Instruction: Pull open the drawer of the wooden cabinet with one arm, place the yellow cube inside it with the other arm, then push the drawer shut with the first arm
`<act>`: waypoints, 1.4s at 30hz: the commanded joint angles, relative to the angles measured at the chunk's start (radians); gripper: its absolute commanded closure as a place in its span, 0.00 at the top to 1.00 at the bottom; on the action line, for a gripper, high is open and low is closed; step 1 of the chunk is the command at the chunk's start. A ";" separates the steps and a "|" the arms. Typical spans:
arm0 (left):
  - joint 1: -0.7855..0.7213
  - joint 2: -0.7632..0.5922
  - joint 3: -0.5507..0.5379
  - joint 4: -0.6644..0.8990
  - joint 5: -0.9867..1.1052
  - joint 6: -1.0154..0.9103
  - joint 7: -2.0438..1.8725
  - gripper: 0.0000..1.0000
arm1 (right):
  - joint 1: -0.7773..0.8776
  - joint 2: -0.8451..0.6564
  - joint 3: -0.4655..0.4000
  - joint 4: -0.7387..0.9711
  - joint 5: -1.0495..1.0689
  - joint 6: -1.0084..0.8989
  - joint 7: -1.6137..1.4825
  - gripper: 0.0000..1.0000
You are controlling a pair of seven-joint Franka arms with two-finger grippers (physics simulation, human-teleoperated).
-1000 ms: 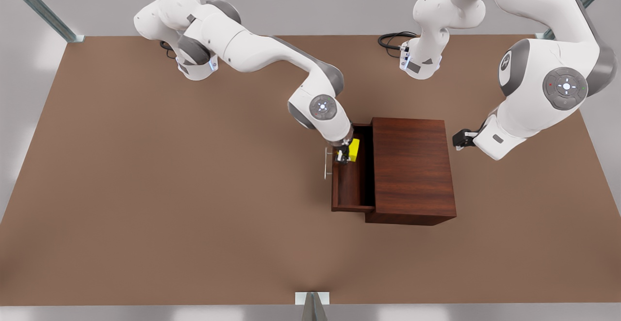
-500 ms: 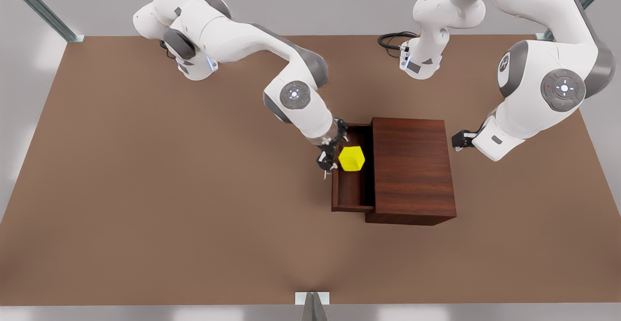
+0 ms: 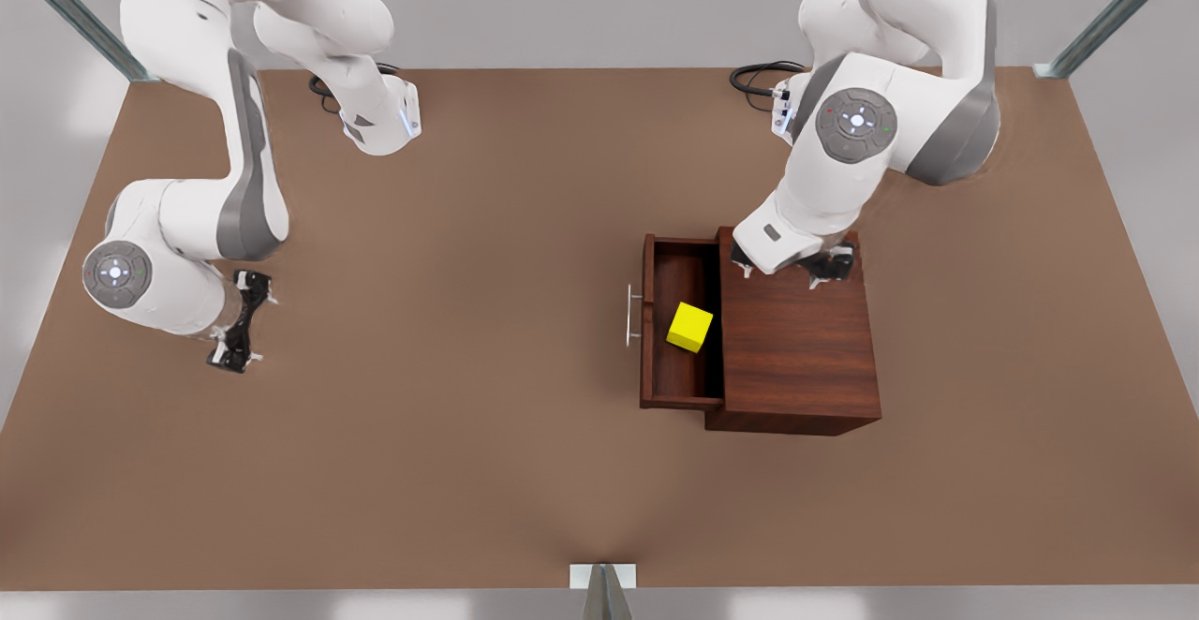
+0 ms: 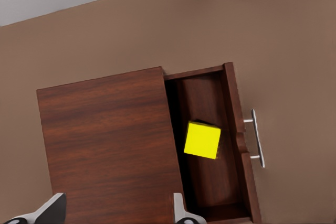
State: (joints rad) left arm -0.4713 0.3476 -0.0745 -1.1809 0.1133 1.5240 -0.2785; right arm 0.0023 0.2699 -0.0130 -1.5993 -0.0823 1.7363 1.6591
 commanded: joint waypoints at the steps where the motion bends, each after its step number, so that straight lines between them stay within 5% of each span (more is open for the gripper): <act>1: -0.101 0.059 0.001 0.055 0.048 0.062 -0.623 1.00 | -0.016 -0.008 -0.022 0.004 -0.005 -0.017 -1.659 1.00; 3: -0.193 0.151 0.006 0.113 0.068 0.143 -0.827 1.00 | -0.021 -0.041 -0.015 -0.060 0.033 0.109 -1.573 1.00; 11: -0.288 0.287 0.001 0.182 0.068 0.395 -1.133 1.00 | 0.025 -0.031 -0.004 -0.008 0.032 -0.060 -1.516 1.00; 42: -0.334 0.522 0.012 0.142 0.135 0.505 -0.996 1.00 | -0.016 0.003 -0.021 0.002 0.033 -0.089 -1.533 1.00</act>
State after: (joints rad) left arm -0.8061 0.8681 -0.0648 -1.0392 0.2437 1.9706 -1.2612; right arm -0.0133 0.2737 -0.0328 -1.5973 -0.0496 1.6486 0.2767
